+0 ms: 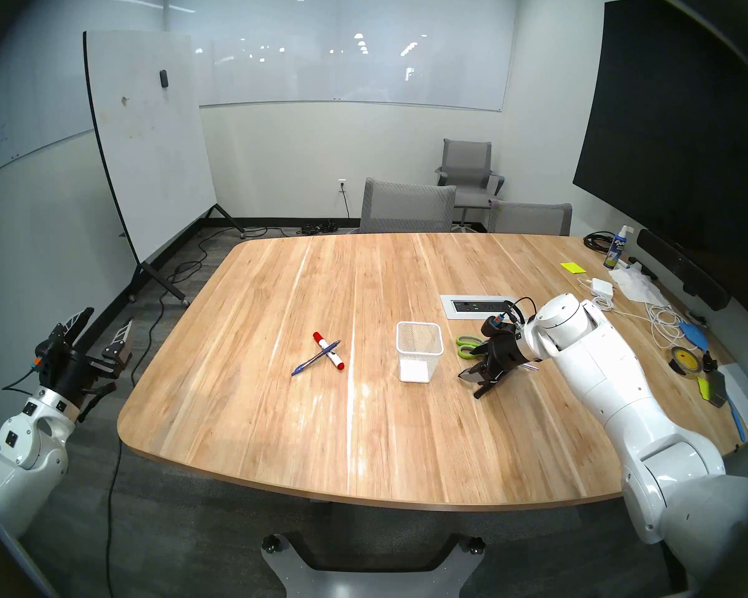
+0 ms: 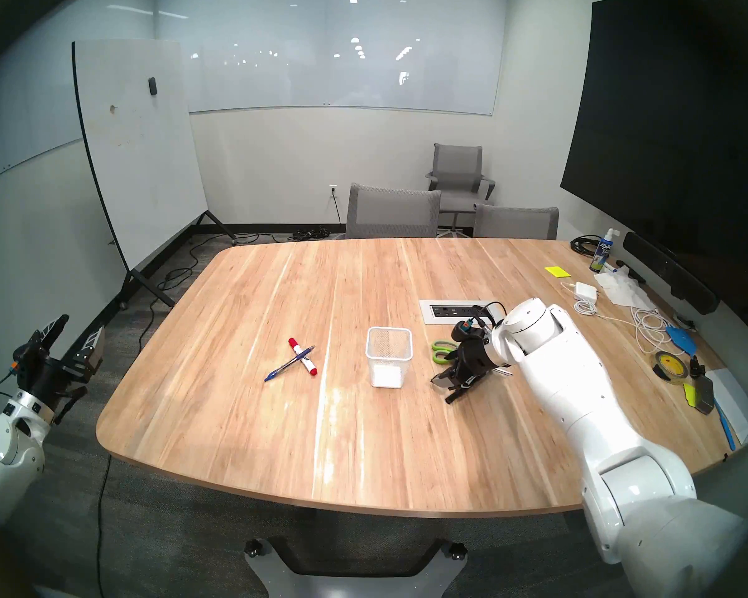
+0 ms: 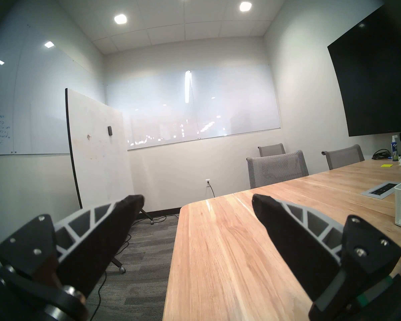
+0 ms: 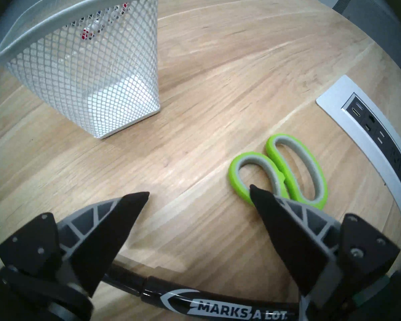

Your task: Place the pen, the marker, and the scissors into the pen holder

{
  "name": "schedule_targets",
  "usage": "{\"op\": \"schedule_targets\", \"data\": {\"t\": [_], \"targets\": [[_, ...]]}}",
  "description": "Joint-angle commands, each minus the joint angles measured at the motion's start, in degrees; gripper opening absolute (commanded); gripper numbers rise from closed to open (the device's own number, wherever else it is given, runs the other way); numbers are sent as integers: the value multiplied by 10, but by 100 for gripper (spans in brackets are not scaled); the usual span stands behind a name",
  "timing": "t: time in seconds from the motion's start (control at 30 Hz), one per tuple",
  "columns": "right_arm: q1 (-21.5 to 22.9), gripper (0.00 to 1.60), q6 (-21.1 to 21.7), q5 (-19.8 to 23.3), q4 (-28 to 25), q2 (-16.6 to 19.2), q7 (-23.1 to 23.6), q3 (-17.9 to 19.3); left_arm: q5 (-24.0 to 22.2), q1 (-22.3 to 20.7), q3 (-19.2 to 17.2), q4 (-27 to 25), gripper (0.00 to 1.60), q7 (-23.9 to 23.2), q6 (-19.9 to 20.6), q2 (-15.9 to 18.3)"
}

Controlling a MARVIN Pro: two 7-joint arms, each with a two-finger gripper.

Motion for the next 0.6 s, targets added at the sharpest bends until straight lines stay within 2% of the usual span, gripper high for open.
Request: {"op": "schedule_targets", "data": {"t": [0.0,0.03,0.07,0.57], "targets": [[-1,127,-4,0,4,-4,0,-2,-1,1,-9,-3,160,0,-1,-1],[-1,127,-4,0,4,-4,0,-2,-1,1,-9,-3,160,0,-1,-1],[-4,0,-4,-1,2,-4,-2,0,-1,1,-9,-3,160,0,-1,-1],[-34,0,-4,16,-39,9,-5,32,-1,1,-8,-3,160,0,-1,-1]]}}
